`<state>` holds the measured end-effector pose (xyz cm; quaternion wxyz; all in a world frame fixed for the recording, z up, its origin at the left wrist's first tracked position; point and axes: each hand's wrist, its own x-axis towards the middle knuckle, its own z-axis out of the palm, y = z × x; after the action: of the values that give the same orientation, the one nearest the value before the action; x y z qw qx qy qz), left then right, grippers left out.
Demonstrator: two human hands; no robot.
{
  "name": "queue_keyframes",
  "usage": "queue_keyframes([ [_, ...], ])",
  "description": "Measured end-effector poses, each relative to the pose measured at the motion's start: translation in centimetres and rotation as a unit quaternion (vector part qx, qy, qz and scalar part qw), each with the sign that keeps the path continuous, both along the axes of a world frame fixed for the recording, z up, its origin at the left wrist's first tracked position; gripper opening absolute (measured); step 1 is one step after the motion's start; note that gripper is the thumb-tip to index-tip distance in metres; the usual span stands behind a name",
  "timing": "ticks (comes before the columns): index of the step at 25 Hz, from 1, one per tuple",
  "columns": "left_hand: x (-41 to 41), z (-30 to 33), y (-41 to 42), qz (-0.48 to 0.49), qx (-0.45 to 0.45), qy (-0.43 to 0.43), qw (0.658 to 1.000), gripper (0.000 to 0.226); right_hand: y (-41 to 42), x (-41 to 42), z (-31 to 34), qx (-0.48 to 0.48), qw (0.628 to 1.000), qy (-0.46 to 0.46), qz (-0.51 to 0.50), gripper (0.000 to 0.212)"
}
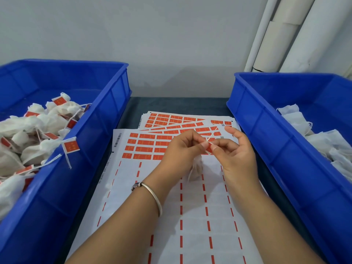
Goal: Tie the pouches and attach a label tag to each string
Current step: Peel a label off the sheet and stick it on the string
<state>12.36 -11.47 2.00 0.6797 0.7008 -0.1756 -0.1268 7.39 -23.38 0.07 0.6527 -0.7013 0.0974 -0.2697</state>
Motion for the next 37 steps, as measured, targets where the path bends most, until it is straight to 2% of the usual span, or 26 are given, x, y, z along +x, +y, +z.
queue_keyframes([
  [4,0.0,1.4,0.6,0.076,0.009,0.029,0.997,0.016,0.3,-0.2,-0.7,0.057,0.998,0.025,0.001,0.019],
  [7,0.3,3.0,1.6,0.132,-0.026,0.114,0.984,0.016,0.9,-0.3,-1.2,0.034,0.995,0.09,0.01,0.025],
  [10,0.0,4.6,2.8,0.166,-0.063,0.173,0.969,0.012,1.5,-0.4,-1.0,0.001,0.993,0.111,0.029,0.04],
  [14,-1.3,6.8,5.6,0.187,-0.063,0.124,0.973,0.011,1.8,-0.6,-0.7,-0.029,0.992,0.118,0.035,0.036],
  [17,-2.3,8.8,8.1,0.241,0.003,0.027,0.97,0.008,1.9,-0.8,-0.9,-0.054,0.991,0.117,0.04,0.035],
  [19,-3.1,10.6,10.2,0.279,0.047,-0.066,0.957,0.008,2.2,-0.9,-1.1,-0.076,0.989,0.118,0.045,0.027],
  [21,-3.7,12.7,12.6,0.318,0.146,-0.174,0.92,0.012,2.3,-1.0,-1.4,-0.097,0.987,0.121,0.036,0.027],
  [23,-3.9,14.7,15.4,0.347,0.222,-0.228,0.882,0.011,2.3,-0.9,-1.5,-0.112,0.985,0.132,0.025,0.034],
  [29,-2.6,17.9,23.3,0.396,0.278,-0.196,0.853,0.014,2.4,-0.9,-1.9,-0.151,0.978,0.142,0.014,0.033],
  [30,-2.2,18.0,24.3,0.409,0.297,-0.196,0.84,0.014,2.4,-0.8,-1.9,-0.158,0.977,0.144,0.012,0.033],
  [33,-1.4,17.7,27.3,0.466,0.402,-0.221,0.756,0.016,2.7,-0.7,-1.8,-0.176,0.973,0.15,0.012,0.031],
  [34,-1.3,17.4,28.1,0.47,0.427,-0.219,0.741,0.018,2.7,-0.7,-1.8,-0.182,0.972,0.151,0.011,0.03],
  [37,-1.4,16.0,29.7,0.429,0.49,-0.164,0.741,0.029,2.9,-0.7,-1.7,-0.194,0.969,0.153,0.015,0.026],
])
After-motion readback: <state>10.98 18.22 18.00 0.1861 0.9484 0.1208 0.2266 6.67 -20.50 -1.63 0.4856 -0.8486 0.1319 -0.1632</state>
